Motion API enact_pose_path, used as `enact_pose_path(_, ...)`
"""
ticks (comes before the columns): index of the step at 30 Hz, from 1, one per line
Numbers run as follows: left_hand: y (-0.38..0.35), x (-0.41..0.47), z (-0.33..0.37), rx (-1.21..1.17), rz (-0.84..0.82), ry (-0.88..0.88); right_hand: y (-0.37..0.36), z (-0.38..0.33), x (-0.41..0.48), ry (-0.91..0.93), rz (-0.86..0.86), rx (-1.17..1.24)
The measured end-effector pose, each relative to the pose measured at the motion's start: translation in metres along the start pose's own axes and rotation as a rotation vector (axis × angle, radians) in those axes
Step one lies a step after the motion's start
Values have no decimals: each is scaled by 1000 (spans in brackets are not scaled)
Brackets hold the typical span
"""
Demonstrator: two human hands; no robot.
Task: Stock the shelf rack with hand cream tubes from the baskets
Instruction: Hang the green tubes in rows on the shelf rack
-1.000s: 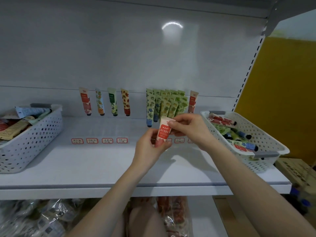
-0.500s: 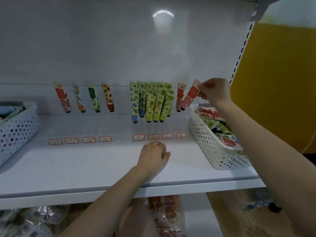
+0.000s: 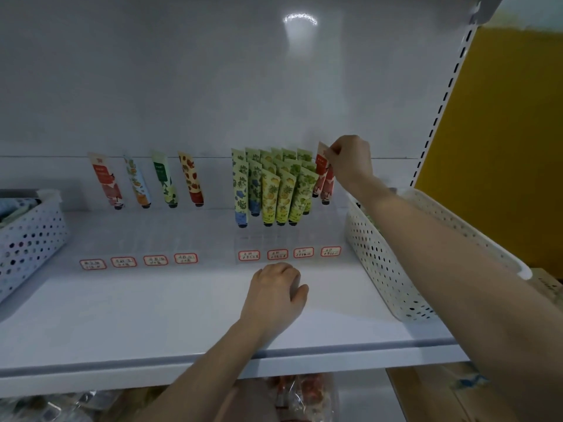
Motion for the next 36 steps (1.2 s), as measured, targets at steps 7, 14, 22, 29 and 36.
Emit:
enact_pose_path(7, 0, -1, -1, -11, 9, -8, -11, 2, 5, -1, -41, -104)
enact_pose_path(14, 1, -1, 0, -22, 29, -16, -17, -1, 21, -32, -91, -212)
enact_pose_path(22, 2, -2, 0, -17, 32, -19, -27, -6, 20, 11, -123, -293)
enact_pose_path(29, 2, -2, 0, -4, 31, -25, -24, 0, 23, -4, -117, -268)
enact_pose_path(36, 1, -1, -1, -11, 38, -21, -23, 1, 24, -26, -113, -214)
Point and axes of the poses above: each hand's wrist, its own x-axis towards the middle knuckle, its own y-axis out of the back of the hand, z = x × y, the point moved 3 cm from there along x, towards the middle knuckle, and after that the axes turned 11 degrees about -y, right-handed, at the moved point
